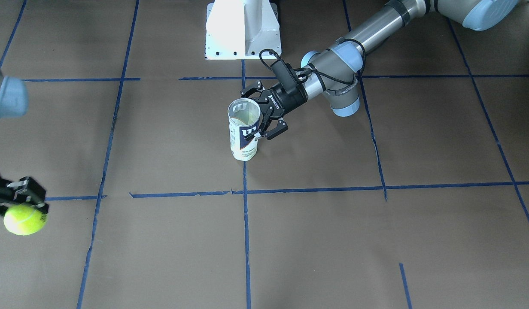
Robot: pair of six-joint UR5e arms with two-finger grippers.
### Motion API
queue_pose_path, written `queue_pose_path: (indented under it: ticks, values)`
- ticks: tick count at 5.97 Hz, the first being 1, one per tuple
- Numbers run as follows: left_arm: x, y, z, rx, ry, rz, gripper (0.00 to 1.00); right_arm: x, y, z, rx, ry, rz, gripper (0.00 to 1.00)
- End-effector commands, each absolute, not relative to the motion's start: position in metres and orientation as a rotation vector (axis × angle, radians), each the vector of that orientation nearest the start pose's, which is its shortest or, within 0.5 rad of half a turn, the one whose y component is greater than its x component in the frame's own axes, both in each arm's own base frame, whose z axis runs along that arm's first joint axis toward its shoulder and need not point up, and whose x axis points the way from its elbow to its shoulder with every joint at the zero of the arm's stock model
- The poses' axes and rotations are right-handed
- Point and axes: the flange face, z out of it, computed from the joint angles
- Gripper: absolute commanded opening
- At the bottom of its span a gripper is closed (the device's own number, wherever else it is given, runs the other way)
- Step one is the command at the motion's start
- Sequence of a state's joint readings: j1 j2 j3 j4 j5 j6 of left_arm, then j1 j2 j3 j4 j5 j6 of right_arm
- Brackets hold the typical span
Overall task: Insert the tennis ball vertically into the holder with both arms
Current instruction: 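Carry the second ball with the right gripper above the can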
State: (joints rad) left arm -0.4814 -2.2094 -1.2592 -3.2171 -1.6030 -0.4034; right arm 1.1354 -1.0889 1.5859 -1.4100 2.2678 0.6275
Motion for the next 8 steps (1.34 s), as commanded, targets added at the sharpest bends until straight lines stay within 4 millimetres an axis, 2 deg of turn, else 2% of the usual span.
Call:
queue_pose_path:
  ticks: [1,2,3,5,7,8]
  values:
    - [0.541,-0.428,0.246,1.456,1.377,0.477,0.83,-0.267,-0.549,0.229,0.123,-0.961,0.07,0.02]
    - [0.541,-0.429,0.246,1.453,1.375,0.478,0.83,-0.302,-0.517,0.165,0.087,-0.965,0.121,0.02]
    - [0.539,-0.431,0.248,1.456,1.367,0.477,0.83,-0.339,-0.495,0.118,0.074,-0.934,0.142,0.02]
    - [0.535,-0.436,0.25,1.459,1.359,0.476,0.83,-0.381,-0.469,0.094,0.068,-0.929,0.143,0.03]
    - [0.536,-0.436,0.251,1.455,1.357,0.48,0.83,-0.419,-0.476,0.063,0.048,-0.912,0.169,0.04]
    - [0.537,-0.435,0.25,1.455,1.358,0.48,0.83,-0.426,-0.481,0.055,0.045,-0.911,0.169,0.05]
